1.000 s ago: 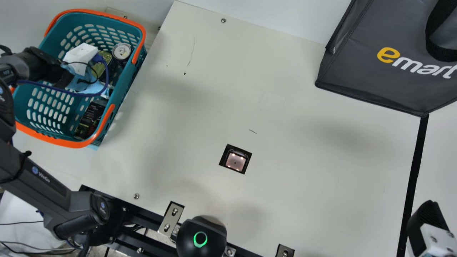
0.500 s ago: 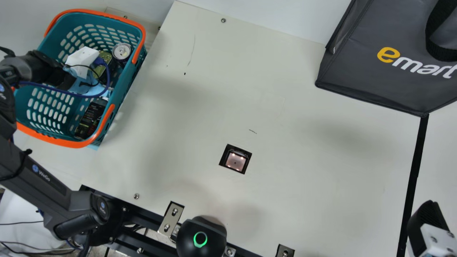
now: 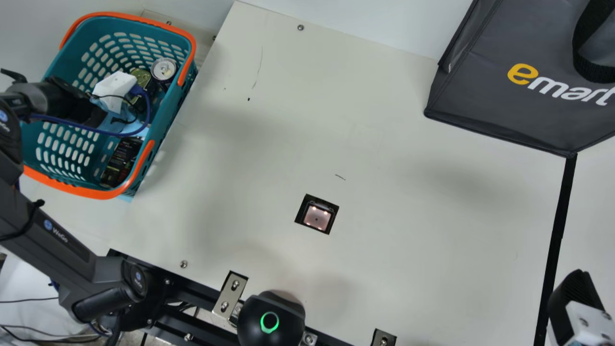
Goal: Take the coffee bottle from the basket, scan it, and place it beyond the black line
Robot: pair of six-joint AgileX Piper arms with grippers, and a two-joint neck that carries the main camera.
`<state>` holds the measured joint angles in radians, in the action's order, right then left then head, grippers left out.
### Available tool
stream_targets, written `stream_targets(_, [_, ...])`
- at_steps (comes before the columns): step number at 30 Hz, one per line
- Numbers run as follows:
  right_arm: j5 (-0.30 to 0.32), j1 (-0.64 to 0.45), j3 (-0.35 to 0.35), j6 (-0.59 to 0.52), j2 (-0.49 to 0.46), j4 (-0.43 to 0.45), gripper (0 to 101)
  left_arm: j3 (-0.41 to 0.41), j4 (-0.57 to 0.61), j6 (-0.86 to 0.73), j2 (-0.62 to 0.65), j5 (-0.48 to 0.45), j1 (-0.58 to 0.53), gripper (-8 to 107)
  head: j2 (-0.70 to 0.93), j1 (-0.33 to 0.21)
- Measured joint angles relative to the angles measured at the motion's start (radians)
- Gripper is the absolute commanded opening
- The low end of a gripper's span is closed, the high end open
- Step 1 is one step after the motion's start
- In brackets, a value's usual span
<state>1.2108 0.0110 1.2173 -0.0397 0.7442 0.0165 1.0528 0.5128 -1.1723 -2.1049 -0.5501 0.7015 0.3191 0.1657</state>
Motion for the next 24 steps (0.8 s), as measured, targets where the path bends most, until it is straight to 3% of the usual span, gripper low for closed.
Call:
stream_targets(8, [0.000, 0.000, 0.000, 0.000, 0.000, 0.000, 91, -0.010, 0.019, -0.013, -0.017, 0.025, -0.006, 90, 0.000, 0.000])
stream_targets(20, [0.000, 0.000, 0.000, 0.000, 0.000, 0.000, 91, -0.004, 0.041, -0.051, -0.040, 0.051, 0.006, 10, 0.000, 0.000])
stream_targets(24, [-0.001, 0.000, 0.000, 0.000, 0.000, 0.000, 91, 0.003, 0.053, -0.062, -0.027, 0.047, 0.013, 10, 0.000, 0.000])
